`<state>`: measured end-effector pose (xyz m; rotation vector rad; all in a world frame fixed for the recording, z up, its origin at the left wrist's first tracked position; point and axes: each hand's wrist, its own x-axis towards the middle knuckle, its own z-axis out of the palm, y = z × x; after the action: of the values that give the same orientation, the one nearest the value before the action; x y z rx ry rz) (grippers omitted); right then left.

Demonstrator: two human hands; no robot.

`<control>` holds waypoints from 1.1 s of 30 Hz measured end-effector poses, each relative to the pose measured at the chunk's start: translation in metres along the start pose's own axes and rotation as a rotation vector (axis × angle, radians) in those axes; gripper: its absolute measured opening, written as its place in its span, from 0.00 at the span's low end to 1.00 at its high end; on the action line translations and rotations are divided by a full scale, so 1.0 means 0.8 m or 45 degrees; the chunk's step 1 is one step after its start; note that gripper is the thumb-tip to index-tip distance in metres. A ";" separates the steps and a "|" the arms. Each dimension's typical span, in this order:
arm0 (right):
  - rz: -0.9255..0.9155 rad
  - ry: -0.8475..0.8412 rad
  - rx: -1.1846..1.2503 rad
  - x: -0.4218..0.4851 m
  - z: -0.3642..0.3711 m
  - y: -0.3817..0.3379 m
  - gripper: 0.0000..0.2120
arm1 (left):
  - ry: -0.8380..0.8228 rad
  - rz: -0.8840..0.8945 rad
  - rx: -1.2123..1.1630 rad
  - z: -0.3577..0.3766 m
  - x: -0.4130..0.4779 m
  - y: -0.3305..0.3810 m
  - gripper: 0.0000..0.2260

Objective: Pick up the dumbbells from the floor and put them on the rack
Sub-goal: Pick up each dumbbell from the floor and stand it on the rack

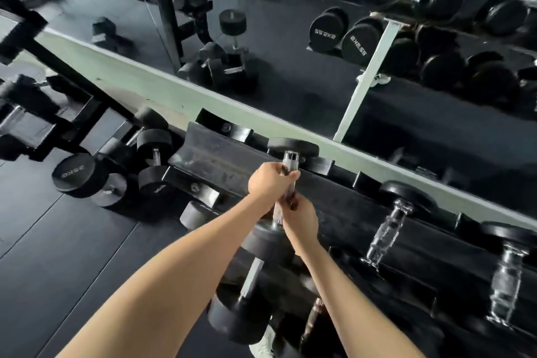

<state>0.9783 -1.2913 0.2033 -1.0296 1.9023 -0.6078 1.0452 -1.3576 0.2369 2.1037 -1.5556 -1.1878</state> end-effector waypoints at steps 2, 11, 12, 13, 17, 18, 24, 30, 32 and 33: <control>0.026 0.034 0.033 0.017 0.002 -0.004 0.10 | -0.036 0.024 0.068 0.006 0.020 0.008 0.11; 0.066 0.065 0.119 0.040 0.026 0.013 0.07 | -0.061 0.000 0.148 0.025 0.045 -0.001 0.15; 0.057 0.063 0.117 0.040 0.026 0.014 0.06 | -0.045 0.001 0.131 0.026 0.043 -0.002 0.15; 0.057 0.057 0.113 0.040 0.026 0.015 0.06 | -0.030 0.004 0.127 0.028 0.042 -0.003 0.15; 0.058 0.059 0.093 0.041 0.025 0.015 0.05 | -0.022 0.000 0.128 0.030 0.042 -0.005 0.17; 0.051 0.066 0.085 0.040 0.026 0.013 0.05 | -0.031 -0.010 0.120 0.029 0.043 -0.005 0.18; 0.066 0.125 0.049 0.031 0.030 0.002 0.07 | -0.096 0.024 0.142 0.023 0.037 -0.010 0.11; -0.069 0.323 -0.032 0.004 0.027 0.009 0.16 | 0.023 -0.006 0.031 0.019 0.001 -0.045 0.18; -0.143 0.451 -0.105 -0.015 0.027 0.016 0.21 | 0.103 -0.045 -0.024 0.010 -0.018 -0.067 0.21; -0.185 0.512 -0.153 -0.026 0.028 0.020 0.22 | 0.137 -0.065 -0.049 0.005 -0.030 -0.078 0.20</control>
<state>0.9968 -1.2657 0.1897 -1.1984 2.2469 -0.8434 1.0821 -1.3112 0.2055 2.1567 -1.4293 -1.0930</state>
